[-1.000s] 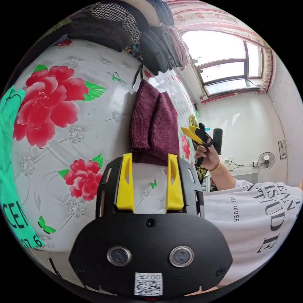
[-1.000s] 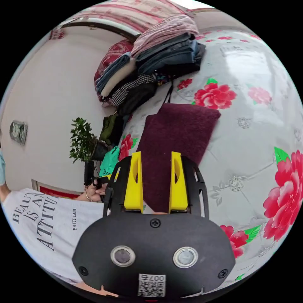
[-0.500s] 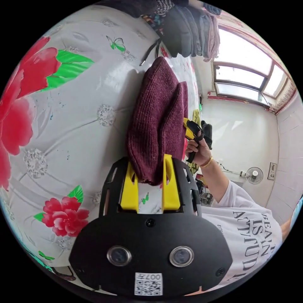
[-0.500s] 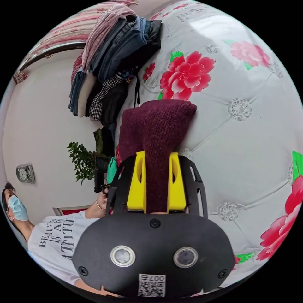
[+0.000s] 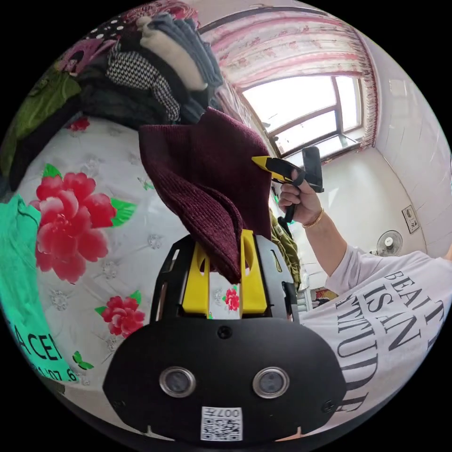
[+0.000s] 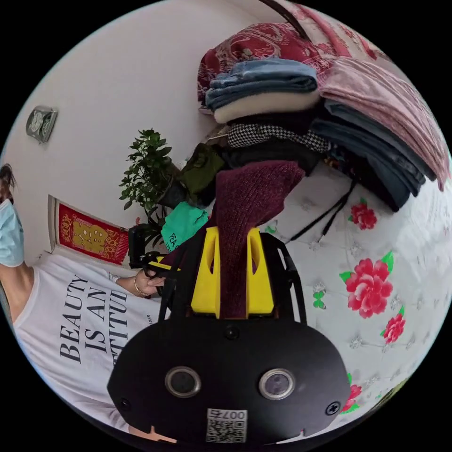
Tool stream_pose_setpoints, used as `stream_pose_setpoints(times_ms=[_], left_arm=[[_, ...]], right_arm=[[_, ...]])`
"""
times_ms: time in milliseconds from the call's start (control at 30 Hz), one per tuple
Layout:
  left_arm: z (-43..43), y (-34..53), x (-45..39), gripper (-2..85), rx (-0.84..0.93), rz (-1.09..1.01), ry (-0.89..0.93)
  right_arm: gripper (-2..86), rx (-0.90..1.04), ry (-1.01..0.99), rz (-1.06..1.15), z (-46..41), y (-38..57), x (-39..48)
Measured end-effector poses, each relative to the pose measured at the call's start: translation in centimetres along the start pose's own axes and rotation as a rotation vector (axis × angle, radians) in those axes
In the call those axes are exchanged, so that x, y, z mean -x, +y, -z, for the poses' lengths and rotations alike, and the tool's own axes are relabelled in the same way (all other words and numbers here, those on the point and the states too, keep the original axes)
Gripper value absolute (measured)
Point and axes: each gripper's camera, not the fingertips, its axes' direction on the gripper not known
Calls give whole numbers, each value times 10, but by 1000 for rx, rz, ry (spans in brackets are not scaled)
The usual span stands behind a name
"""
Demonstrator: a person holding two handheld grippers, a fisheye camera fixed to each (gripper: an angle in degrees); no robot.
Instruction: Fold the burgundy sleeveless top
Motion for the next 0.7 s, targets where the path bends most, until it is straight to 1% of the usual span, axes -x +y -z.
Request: stream_pose_setpoints(times_ms=[33,67,100,167,200,267,300,367,400,467,500,533,567,600,633,700], left_arm=[[10,-1,-3,97,-39,-7,-16],[30,-3,-7,97,-116,-23,-57],[49,-6,-10,97,-189,-28,-103],[72,-11,-11,97,-291,-34,-172],[86,-15,-9,97,-347,-27,-222],[99,-24,-1,96,-416,-19,-301],[104,-28,9,96,-459,0,-355],[106,-33,32,96,-521,57,-409],[105,-34,50,98,-558,108,-459],[92,-32,76,106,-604,149,-546],[74,-31,96,113,-566,172,-627],[64,-31,106,117,-523,194,-662],[44,-30,126,123,-419,243,-696],[31,-23,140,121,-357,289,-696],[26,-17,143,119,-352,293,-690],[15,9,137,117,-403,199,-670]], right_arm=[[76,4,-16,67,-3,-36,32],[75,7,-28,140,-7,-75,66],[75,9,-35,174,-11,-94,82],[75,18,-59,291,-33,-175,147],[75,21,-56,324,-41,-195,164],[76,44,-31,436,-82,-272,230],[76,47,-24,456,-94,-291,244],[78,61,1,509,-153,-360,290],[79,65,5,515,-171,-376,299],[82,57,63,551,-256,-428,322],[83,48,87,540,-280,-436,322],[83,60,133,485,-327,-450,315],[80,111,186,408,-369,-459,300],[78,135,205,376,-385,-461,292],[75,150,200,364,-405,-457,280],[71,100,217,384,-408,-444,272]])
